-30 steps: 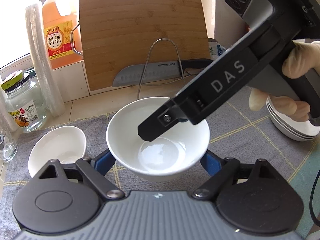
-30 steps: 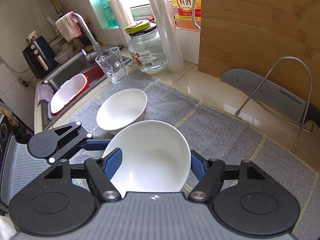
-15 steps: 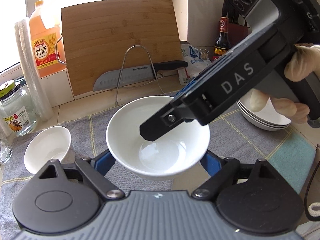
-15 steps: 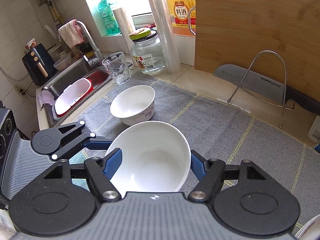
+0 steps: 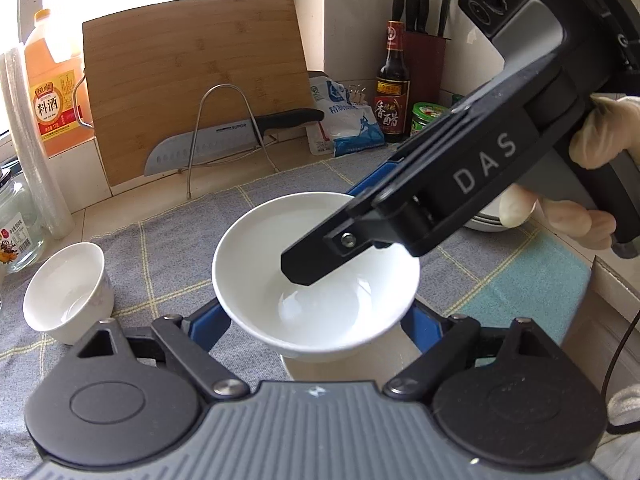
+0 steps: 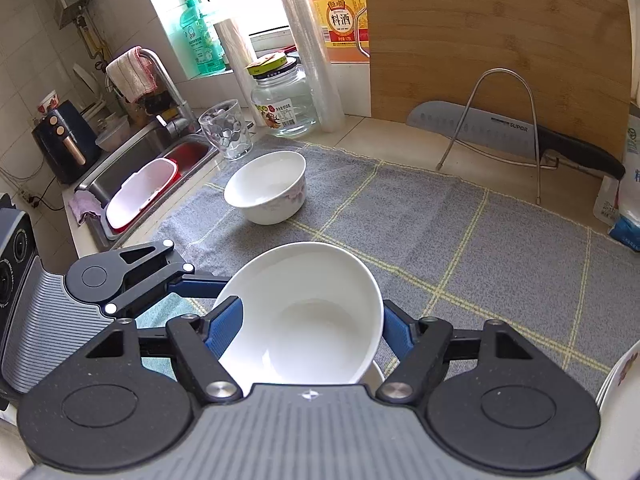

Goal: Organize plates and bowls
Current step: 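Carry the white bowl with the right gripper over another white bowl, then lower the bowl into the other bowl and open the right gripper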

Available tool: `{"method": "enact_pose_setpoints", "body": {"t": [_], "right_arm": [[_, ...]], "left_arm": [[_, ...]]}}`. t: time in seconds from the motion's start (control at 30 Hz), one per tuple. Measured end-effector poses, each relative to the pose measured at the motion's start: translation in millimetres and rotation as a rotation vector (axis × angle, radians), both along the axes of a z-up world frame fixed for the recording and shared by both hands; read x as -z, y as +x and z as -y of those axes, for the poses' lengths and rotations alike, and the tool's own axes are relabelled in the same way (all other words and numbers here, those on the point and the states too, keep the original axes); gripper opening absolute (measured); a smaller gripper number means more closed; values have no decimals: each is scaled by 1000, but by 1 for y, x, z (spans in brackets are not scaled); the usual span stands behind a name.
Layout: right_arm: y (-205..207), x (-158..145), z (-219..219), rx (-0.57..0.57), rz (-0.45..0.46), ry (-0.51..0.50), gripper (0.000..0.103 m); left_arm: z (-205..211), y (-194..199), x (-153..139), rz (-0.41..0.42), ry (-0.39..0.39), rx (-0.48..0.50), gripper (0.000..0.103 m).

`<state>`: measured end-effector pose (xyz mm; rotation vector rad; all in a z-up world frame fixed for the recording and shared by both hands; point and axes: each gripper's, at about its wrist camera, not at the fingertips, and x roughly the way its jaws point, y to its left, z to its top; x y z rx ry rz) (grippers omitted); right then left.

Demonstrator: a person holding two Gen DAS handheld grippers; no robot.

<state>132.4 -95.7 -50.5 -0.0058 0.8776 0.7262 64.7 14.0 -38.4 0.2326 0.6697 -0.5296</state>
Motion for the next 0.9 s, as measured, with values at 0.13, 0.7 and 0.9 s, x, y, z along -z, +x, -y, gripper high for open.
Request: {"method": "enact_pose_setpoints", "body": {"t": [0.13,0.7,0.9], "right_arm": [[-10,5,5,25,-18,-2,79],[-28,24,15,69,-64,16,81],[-29,30,11,67,-59,-2,82]], "left_arm": [[3,-6,3,-20,0,35,91],[6,-10,16,-79,21,94,91],[6,-10,19,-87,33,95,91]]}}
